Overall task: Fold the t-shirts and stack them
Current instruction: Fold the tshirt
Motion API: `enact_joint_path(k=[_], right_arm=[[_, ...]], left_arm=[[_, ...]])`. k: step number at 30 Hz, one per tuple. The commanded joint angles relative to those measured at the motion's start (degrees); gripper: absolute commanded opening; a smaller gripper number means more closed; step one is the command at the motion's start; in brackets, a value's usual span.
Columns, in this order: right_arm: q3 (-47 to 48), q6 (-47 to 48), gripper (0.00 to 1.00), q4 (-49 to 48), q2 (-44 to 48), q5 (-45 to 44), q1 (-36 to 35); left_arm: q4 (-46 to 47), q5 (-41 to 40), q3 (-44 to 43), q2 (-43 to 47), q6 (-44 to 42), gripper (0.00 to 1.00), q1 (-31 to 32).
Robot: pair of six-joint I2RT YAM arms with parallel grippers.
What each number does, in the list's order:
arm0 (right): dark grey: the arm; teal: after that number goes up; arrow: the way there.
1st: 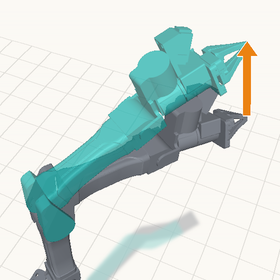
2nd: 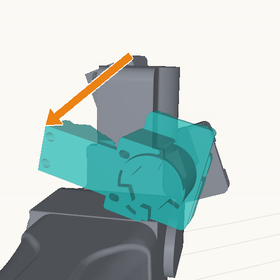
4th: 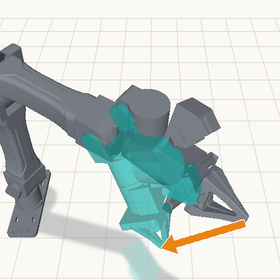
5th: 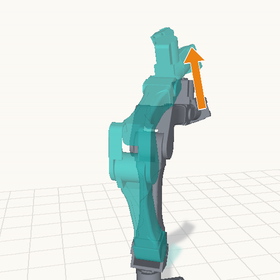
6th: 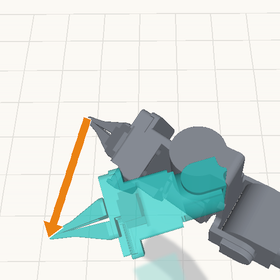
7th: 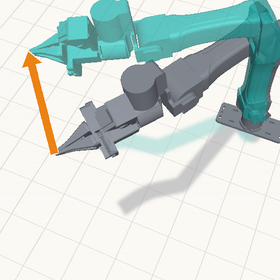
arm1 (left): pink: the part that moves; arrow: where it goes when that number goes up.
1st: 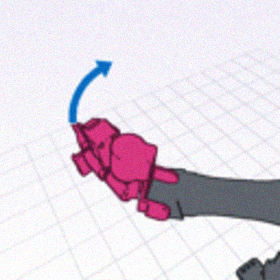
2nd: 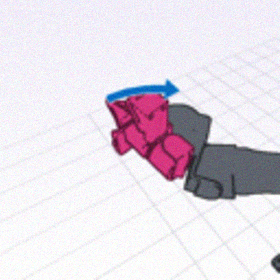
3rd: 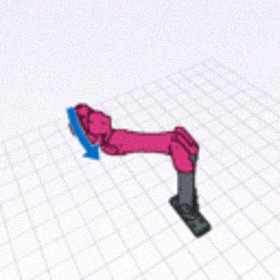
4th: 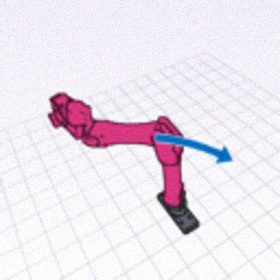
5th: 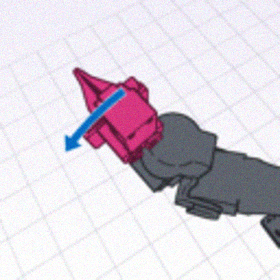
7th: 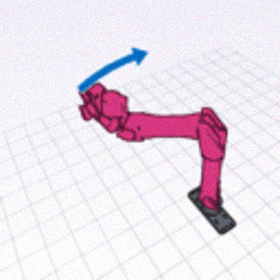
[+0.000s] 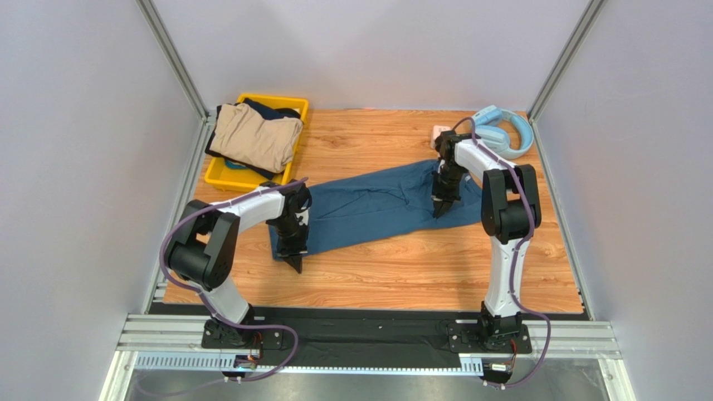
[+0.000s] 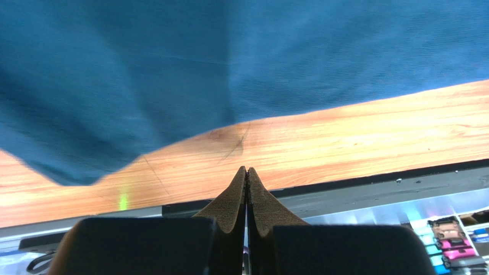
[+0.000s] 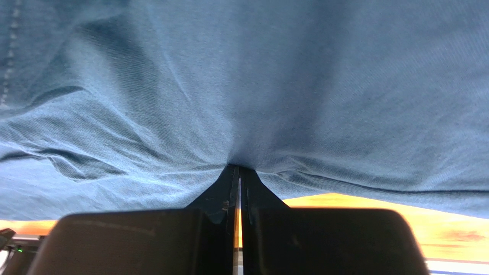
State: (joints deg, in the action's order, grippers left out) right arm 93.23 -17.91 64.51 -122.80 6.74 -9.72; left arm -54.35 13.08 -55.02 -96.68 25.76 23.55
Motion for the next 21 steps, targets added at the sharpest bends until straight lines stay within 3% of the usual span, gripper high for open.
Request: enact_joint_path(k=[1, 6, 9, 13, 21], right_arm=[[-1.2, 0.8, 0.00, -0.9, 1.7, -0.9, -1.5], [2.4, 0.7, 0.00, -0.6, 6.3, -4.7, -1.3], [4.6, 0.3, 0.01, -0.6, 7.4, -5.9, -0.5], [7.0, 0.5, 0.01, 0.1, 6.9, -10.5, -0.4], [6.8, 0.6, 0.00, -0.4, 1.8, -9.8, 0.1]], left_arm=[[0.5, 1.2, -0.3, 6.2, 1.9, 0.00, 0.1], [-1.5, -0.2, -11.0, 9.5, 1.9, 0.00, 0.1], [-3.0, -2.4, -19.4, 6.3, 0.7, 0.00, 0.1], [-3.4, -4.6, -27.9, -4.9, -1.5, 0.00, 0.1], [1.2, -1.2, -28.1, -18.8, -0.6, 0.00, 0.3]])
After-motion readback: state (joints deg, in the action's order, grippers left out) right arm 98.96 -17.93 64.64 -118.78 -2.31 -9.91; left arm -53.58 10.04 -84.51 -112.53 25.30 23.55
